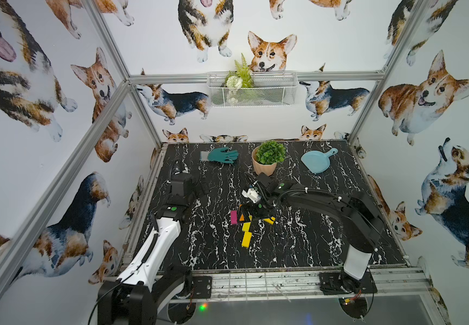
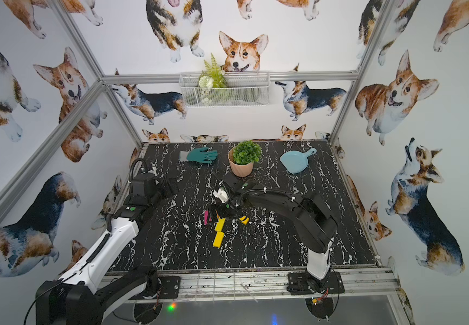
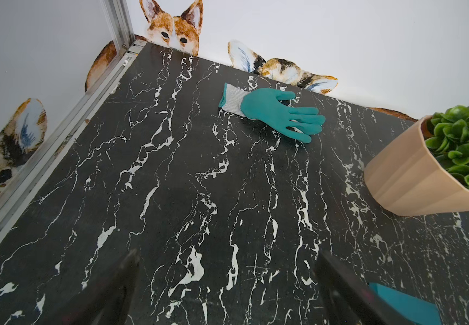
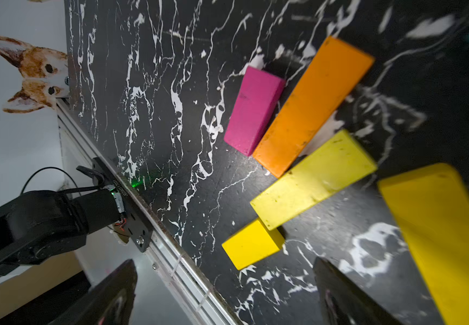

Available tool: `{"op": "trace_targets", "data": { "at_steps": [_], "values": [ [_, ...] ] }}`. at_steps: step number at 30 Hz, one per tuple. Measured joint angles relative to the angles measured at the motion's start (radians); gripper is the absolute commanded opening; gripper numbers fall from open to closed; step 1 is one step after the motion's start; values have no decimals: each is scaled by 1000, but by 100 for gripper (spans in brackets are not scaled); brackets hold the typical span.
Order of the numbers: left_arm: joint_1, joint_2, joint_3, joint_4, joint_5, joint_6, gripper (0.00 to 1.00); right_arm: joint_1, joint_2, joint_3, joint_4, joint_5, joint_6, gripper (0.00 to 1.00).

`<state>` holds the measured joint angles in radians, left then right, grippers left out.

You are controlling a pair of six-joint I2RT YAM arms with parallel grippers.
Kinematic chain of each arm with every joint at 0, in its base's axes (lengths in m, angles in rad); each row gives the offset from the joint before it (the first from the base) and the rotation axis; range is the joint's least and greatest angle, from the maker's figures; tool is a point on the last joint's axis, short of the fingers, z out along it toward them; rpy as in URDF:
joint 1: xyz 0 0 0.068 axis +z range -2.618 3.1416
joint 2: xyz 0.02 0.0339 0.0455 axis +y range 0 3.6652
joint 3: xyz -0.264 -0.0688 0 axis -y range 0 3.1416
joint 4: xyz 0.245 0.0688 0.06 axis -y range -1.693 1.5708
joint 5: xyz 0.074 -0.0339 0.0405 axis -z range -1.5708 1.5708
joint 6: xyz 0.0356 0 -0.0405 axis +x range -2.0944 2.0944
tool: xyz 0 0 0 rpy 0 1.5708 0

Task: Assemble the letter p with building blocks
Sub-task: Adjust the building block at the center of the board.

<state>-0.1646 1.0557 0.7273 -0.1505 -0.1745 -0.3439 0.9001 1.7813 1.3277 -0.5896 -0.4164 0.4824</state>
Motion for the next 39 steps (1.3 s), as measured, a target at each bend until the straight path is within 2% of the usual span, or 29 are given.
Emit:
{"op": "trace_targets", "data": {
  "at_steps": [3, 7, 13, 23, 33, 36, 39],
  "values": [
    [0, 10, 0, 3, 0, -1, 100, -16, -38, -20, -65, 112, -74, 100],
    [0, 28, 0, 10, 8, -8, 100, -71, -18, -41, -127, 241, -152, 100],
    [0, 47, 2, 12, 22, -18, 100, -158, 84, 38, -139, 331, -220, 100],
    [0, 61, -6, 29, 38, -41, 100, -152, 128, -31, -93, 209, -214, 100],
    [0, 64, -8, 46, 37, -44, 100, -2, 131, -18, -65, 73, -154, 98],
    [0, 59, -11, 48, 37, -44, 100, -8, 130, 22, -85, 112, -150, 100],
    [0, 55, -11, 49, 37, -44, 100, -35, 115, 71, -123, 179, -202, 100]
  ]
}}
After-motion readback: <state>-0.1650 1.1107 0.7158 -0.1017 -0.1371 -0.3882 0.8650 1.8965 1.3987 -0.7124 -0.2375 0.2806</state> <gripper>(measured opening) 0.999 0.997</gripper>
